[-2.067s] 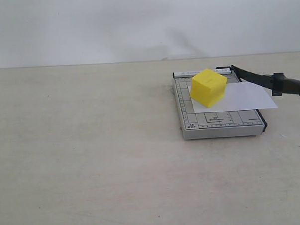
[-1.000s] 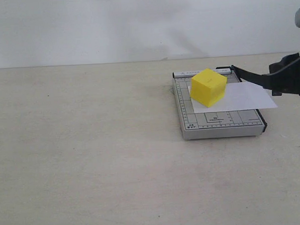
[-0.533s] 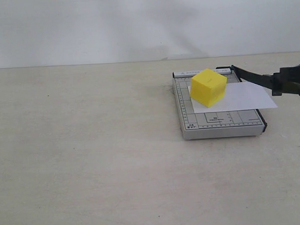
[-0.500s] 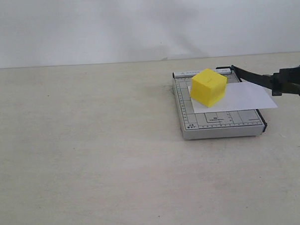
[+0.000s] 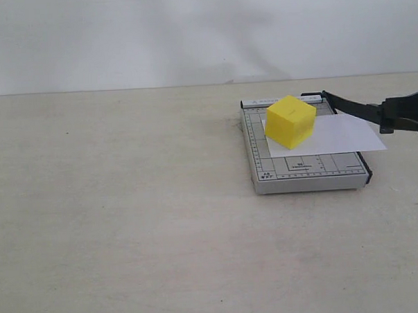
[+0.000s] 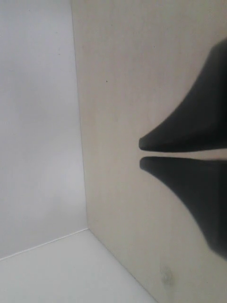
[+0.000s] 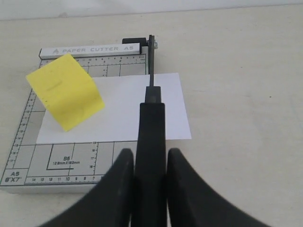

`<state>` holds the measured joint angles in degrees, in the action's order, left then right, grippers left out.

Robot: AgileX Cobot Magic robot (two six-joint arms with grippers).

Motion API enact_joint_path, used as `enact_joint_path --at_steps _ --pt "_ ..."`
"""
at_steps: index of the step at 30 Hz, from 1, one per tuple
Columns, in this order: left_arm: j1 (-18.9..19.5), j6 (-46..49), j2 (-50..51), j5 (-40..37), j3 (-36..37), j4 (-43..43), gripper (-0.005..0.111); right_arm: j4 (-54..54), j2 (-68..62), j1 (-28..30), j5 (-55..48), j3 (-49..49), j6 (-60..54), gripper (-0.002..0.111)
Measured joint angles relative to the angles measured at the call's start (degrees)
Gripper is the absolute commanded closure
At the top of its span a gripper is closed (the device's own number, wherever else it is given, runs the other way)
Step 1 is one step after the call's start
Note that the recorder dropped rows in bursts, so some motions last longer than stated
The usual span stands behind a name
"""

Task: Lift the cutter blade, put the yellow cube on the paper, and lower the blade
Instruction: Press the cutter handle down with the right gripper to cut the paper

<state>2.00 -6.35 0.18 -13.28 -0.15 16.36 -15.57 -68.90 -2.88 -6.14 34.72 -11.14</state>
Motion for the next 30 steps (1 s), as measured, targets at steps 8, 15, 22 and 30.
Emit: enact_joint_path --at_steps 8,15,22,30 --pt "0.0 0.0 0.0 0.0 0.0 0.0 0.102 0.0 -0.13 0.0 -1.64 -0.31 -0.31 0.108" --pt "0.0 0.0 0.0 0.0 0.0 0.0 0.102 0.53 -3.33 -3.17 -1.91 -2.92 -2.39 0.108" --pt "0.0 0.0 0.0 0.0 0.0 0.0 0.102 1.84 -8.63 -3.85 -3.22 -3.35 -3.69 0.108" --pt "0.0 0.0 0.0 0.0 0.0 0.0 0.102 1.88 -15.12 -3.85 -2.89 -3.35 -3.73 0.108"
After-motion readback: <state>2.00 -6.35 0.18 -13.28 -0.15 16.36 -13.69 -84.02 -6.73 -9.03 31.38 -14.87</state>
